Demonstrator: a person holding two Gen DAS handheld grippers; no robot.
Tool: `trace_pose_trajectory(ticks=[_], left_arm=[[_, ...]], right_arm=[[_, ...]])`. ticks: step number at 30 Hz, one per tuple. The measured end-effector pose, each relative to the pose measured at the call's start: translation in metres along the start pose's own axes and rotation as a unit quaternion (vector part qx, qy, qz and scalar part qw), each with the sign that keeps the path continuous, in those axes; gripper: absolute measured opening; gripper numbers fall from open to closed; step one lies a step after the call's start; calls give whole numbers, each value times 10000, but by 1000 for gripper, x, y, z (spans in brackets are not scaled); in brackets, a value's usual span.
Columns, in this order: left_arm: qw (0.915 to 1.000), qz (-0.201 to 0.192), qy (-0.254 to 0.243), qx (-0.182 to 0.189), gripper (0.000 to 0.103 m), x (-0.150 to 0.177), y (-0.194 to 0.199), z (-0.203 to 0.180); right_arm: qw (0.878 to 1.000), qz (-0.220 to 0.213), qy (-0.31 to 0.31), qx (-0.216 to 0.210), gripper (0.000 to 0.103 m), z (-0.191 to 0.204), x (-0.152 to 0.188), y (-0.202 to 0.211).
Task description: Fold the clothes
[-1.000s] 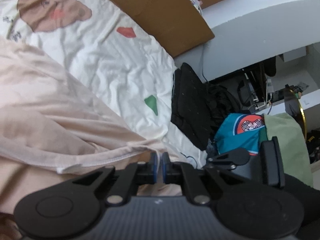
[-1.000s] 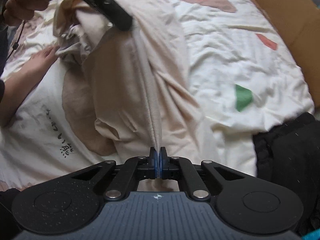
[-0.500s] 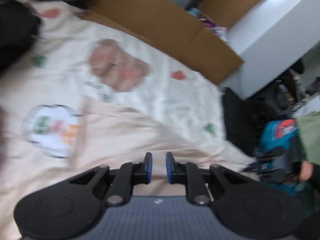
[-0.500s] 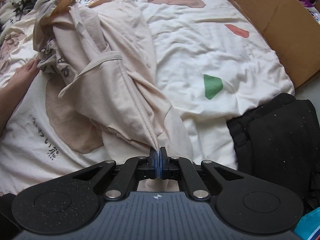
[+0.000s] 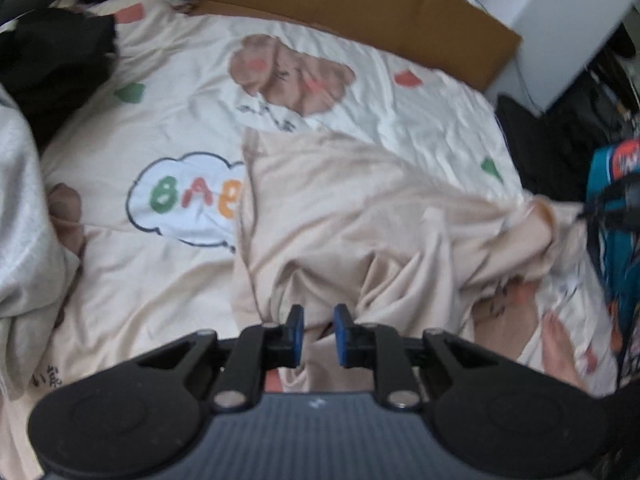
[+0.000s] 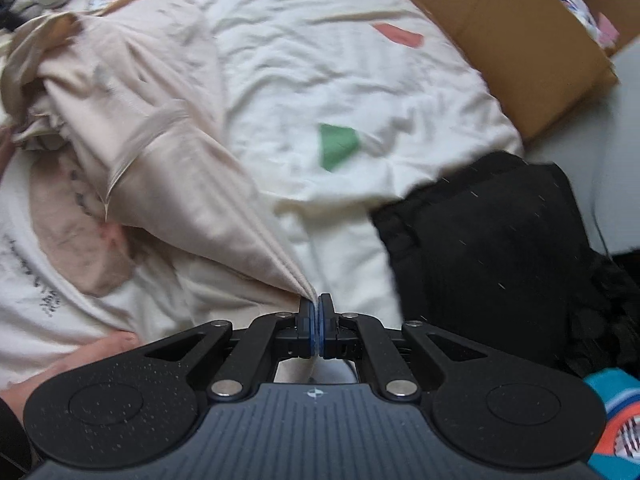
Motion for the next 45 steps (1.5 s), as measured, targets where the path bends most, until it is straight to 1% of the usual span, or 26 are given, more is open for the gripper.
trace_pose_trajectory(ticks=[3,6,10,15,18,21,23,27,29,33,35,37,39,41,45], left_arm=[[9994,36,-331,-23,18,11,-6,-9],[9979,29,-653,-37,24,20,-8,-15],[9951,71,-989,63,24,33,-6,-21],[9879,94,-1542,107,24,49,0,-30],[9840,123,-1773,92,24,56,5,-32],[9782,113,-2072,115,24,59,12,-33],[9713,108,-2372,117,24,62,15,-37],[9600,103,-2794,144,24,65,13,-46],[9587,93,-2839,141,24,64,8,-50],[9590,6,-2805,400,24,62,3,-65],[9565,-51,-2876,479,21,61,3,-75],[9534,-91,-2935,689,10,61,7,-85],[9496,-129,-2988,937,10,63,15,-96],[9468,-169,-3026,1078,8,66,21,-104],[9467,-201,-2979,1209,7,70,24,-117]], right_arm=[[9997,94,-164,162,0,-14,9,2],[9995,100,-253,145,0,-19,13,3],[9996,125,-226,146,0,-16,13,0],[9996,150,-198,130,0,-13,14,-3],[9996,173,-179,108,0,-10,15,-4],[9996,202,-150,81,0,-8,17,-4],[9996,212,-150,65,0,-7,19,-4],[9996,213,-198,46,0,-8,19,-7],[9995,221,-208,28,0,-6,20,-8],[9995,266,-158,-11,0,-3,21,-10],[9995,273,-151,-22,0,-4,21,-9],[9995,265,-170,-7,0,-2,22,-8],[9995,263,-163,-5,0,-3,22,-6],[9995,256,-170,-5,0,-4,22,-5],[9995,239,-197,-5,0,-4,21,-6]])
Point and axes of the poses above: each gripper's, at about its wrist camera, not at the fingertips, and y roughly against the way its jaws point, z to its left, x to its underside, the point moved 9 cm from there along -y, roughly the way its jaws point, and after that the axes turned 10 degrees about -x, right-handed, at the moved point
